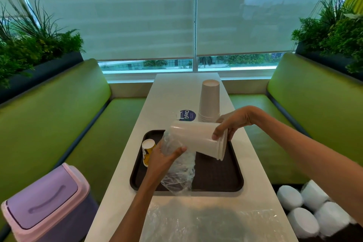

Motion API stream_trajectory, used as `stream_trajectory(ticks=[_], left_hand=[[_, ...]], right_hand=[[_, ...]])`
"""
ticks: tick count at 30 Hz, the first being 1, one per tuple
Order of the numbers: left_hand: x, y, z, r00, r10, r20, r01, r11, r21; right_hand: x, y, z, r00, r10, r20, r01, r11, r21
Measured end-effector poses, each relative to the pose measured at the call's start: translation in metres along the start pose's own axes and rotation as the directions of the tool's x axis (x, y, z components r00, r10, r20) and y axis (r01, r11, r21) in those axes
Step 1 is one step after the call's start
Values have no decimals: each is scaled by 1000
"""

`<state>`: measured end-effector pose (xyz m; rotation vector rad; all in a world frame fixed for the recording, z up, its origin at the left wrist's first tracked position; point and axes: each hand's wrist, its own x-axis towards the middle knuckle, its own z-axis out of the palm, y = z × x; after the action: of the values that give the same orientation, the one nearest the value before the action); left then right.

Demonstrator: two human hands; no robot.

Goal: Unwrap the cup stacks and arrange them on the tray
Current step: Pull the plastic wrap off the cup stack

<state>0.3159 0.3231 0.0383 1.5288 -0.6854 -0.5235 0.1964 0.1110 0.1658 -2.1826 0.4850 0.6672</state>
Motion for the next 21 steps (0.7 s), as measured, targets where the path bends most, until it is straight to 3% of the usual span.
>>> stream_trajectory(ticks=[3, 6, 10, 13, 17, 21], left_hand=[[3, 3, 0, 998, 12, -55, -10, 999, 36], [4, 6, 2, 994, 23, -109, -16, 998, 61], [3, 7, 10, 993, 27, -117, -21, 998, 51], [4, 6, 11, 993, 29, -112, -25, 999, 39], [5, -1, 8, 992, 10, -128, -7, 1000, 26], [4, -8, 4, 990, 15, -142, -11, 999, 31]], right_hand=[[-12, -3, -11, 980, -65, -186, 81, 994, 79], [-20, -13, -24, 883, -134, -450, 212, 969, 127], [-6, -24, -42, 536, -83, -840, 433, 881, 189], [14, -26, -56, 354, 11, -935, 467, 865, 186], [41, -19, -70, 289, 59, -956, 420, 889, 182], [66, -5, -80, 304, 105, -947, 338, 917, 211]])
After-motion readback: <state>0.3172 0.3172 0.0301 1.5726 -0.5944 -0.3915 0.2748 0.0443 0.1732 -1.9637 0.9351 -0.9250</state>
